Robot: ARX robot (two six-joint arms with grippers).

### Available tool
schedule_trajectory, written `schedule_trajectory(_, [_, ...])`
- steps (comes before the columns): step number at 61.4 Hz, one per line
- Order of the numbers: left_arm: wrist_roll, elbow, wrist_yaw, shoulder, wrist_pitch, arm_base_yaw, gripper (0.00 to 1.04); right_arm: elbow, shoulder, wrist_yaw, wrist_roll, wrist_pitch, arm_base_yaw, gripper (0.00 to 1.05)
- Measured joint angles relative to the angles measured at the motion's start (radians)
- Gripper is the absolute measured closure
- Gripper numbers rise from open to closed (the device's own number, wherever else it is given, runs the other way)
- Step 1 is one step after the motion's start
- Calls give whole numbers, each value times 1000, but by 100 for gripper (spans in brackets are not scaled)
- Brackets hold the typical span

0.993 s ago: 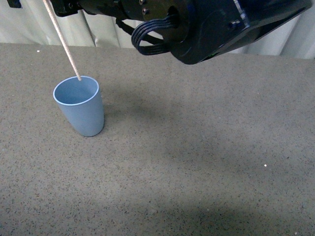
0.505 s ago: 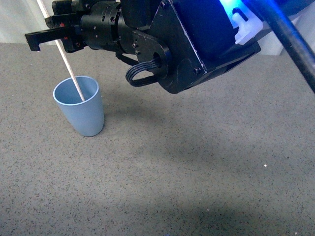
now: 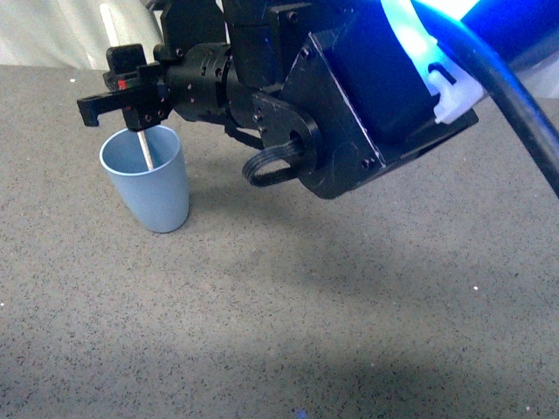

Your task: Transfer chopsticks to blue cup

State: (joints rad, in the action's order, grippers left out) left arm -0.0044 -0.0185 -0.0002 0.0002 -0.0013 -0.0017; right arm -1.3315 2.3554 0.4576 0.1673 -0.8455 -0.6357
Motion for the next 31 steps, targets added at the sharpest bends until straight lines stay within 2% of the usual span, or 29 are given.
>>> schedule_trajectory(5, [0, 0, 0, 0, 0, 0, 7, 34, -26, 0, 5, -15, 3, 45])
schedule_trajectory(9, [0, 0, 0, 0, 0, 0, 7, 76, -71, -19, 5, -39, 10, 29])
schedule_trajectory(17, [0, 0, 0, 0, 0, 0, 7, 159, -156, -104, 9, -66, 34, 8])
schedule_trajectory(24, [0, 0, 0, 0, 0, 0, 7, 233, -232, -219, 51, -53, 81, 10])
schedule_trajectory(31, [0, 0, 0, 0, 0, 0, 7, 286, -279, -327, 206, 50, 179, 9])
